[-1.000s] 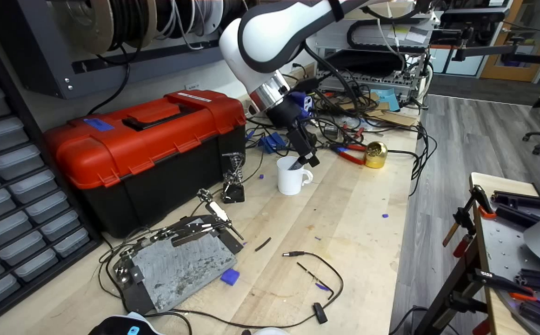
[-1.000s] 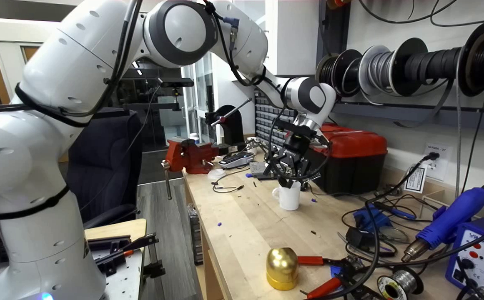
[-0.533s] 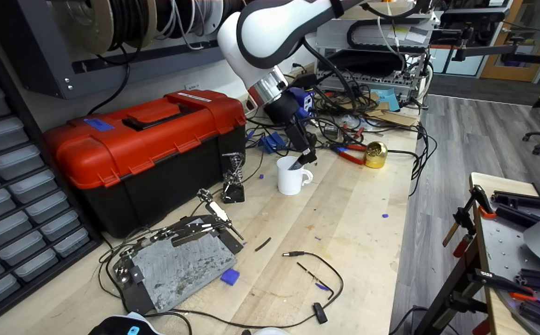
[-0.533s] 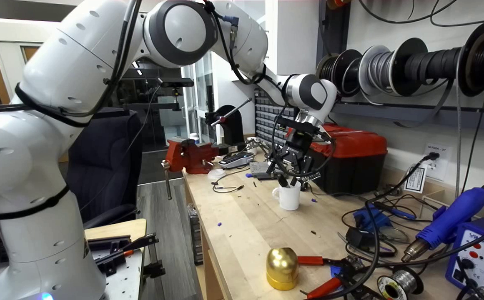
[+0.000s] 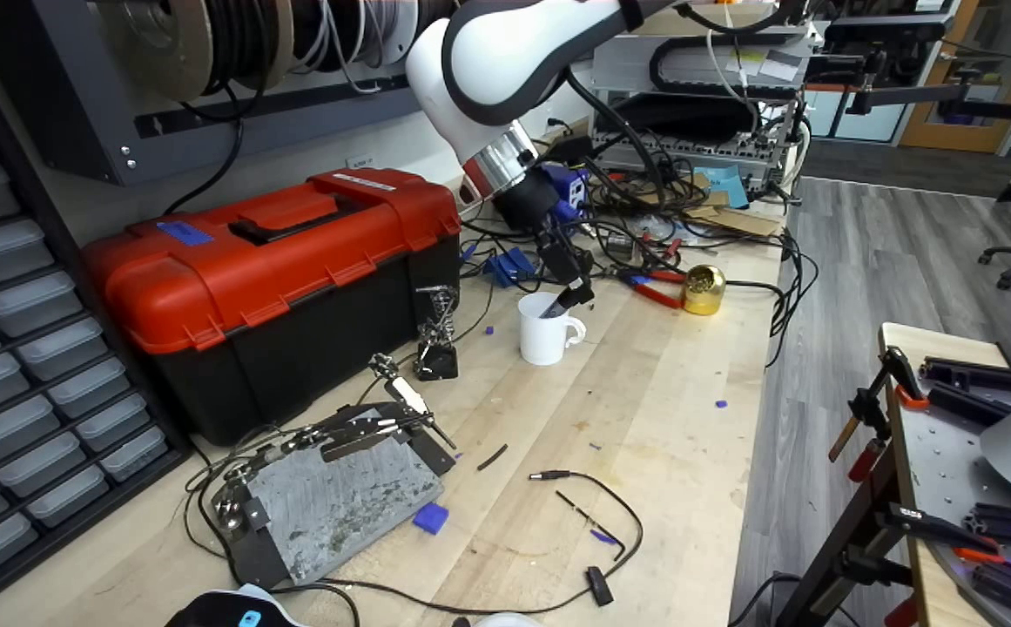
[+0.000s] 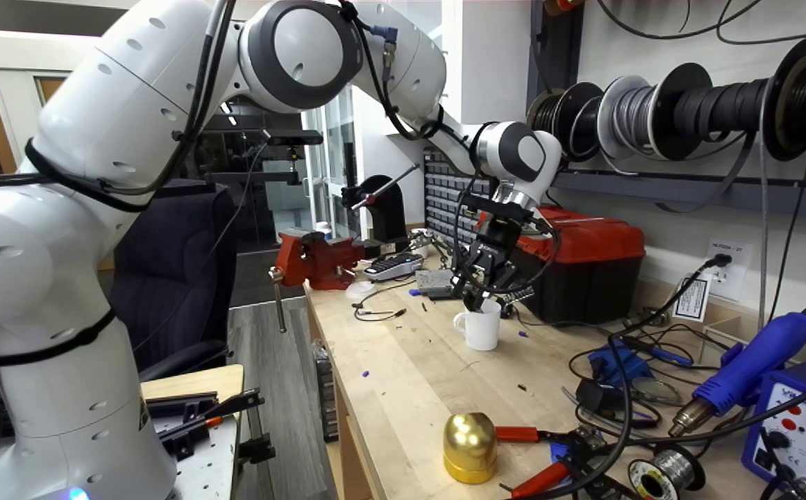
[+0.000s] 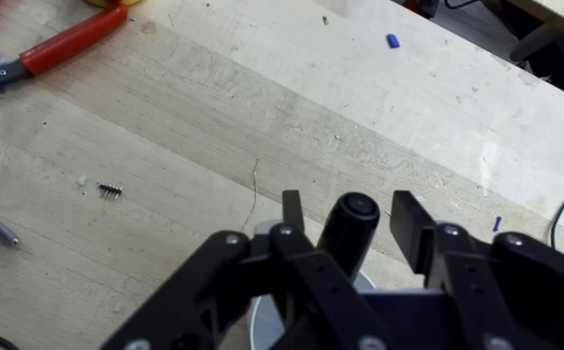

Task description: Take the black marker out of the white mug

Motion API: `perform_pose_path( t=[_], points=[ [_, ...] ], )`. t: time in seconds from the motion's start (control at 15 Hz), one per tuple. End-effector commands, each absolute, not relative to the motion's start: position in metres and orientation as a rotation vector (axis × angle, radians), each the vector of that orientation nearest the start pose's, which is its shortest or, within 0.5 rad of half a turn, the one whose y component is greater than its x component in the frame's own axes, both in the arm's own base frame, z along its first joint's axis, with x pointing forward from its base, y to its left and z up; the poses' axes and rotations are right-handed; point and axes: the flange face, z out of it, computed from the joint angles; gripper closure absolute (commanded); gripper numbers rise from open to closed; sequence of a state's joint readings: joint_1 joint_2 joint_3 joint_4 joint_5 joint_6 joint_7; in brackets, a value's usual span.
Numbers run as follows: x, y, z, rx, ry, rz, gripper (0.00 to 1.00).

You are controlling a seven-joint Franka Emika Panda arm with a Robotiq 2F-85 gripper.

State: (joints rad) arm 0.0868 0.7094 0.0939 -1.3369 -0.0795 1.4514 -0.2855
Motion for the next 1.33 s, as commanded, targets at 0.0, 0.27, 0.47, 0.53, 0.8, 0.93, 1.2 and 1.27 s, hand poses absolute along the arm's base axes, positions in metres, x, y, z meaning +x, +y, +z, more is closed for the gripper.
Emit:
perform_pose_path(
  t=[0.0, 0.27, 0.47, 0.53, 0.8, 0.93, 1.2, 1.27],
  points=[
    [0.656, 0.095, 0.285, -2.909, -0.726, 0.878, 0.78],
    [0.656, 0.098, 0.291, -2.906, -0.754, 0.873, 0.95],
    [0.657, 0.102, 0.299, -2.909, -0.782, 0.865, 0.94],
    [0.658, 0.103, 0.303, -2.913, -0.794, 0.857, 0.94],
    [0.662, 0.104, 0.32, -2.937, -0.836, 0.847, 0.94],
    [0.662, 0.104, 0.329, -2.94, -0.866, 0.858, 0.94],
    [0.659, 0.104, 0.346, -2.944, -0.892, 0.878, 0.94],
    [0.657, 0.105, 0.35, -2.941, -0.891, 0.887, 0.94]
  ],
)
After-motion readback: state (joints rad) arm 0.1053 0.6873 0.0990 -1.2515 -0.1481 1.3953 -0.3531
